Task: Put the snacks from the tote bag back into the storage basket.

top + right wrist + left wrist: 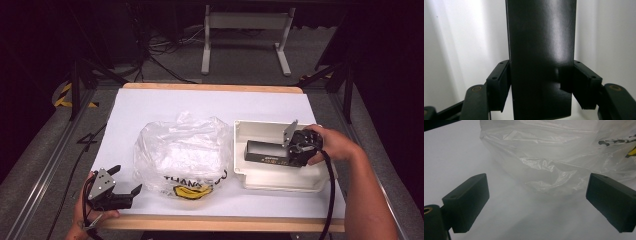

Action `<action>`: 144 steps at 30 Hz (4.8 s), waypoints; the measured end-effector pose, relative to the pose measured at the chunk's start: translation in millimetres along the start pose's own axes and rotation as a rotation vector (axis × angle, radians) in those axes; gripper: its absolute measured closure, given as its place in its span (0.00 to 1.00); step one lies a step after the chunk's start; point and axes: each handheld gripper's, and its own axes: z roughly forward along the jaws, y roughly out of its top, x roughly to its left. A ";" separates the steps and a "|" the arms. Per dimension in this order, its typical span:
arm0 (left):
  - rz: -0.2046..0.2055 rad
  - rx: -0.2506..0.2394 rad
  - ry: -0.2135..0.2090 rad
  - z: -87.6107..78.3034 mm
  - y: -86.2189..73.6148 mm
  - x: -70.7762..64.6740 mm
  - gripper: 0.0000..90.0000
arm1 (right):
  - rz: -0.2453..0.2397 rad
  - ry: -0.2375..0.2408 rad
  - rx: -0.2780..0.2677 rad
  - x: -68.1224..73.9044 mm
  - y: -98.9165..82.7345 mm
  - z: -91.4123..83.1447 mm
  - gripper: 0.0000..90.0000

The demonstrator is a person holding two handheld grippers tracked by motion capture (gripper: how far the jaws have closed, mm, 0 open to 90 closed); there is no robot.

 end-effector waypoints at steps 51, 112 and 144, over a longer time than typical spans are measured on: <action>-0.004 0.005 -0.001 -0.8 0.1 -0.8 0.06 | 0.189 -0.227 -0.335 18.7 -32.8 -46.6 0.22; -0.023 -0.014 0.010 -4.1 0.2 1.1 0.06 | 0.628 -0.456 -0.643 99.1 -86.3 -40.7 0.08; -0.039 -0.024 0.002 -0.1 2.5 5.7 0.06 | 0.770 -0.503 -0.734 139.8 -120.1 1.7 0.06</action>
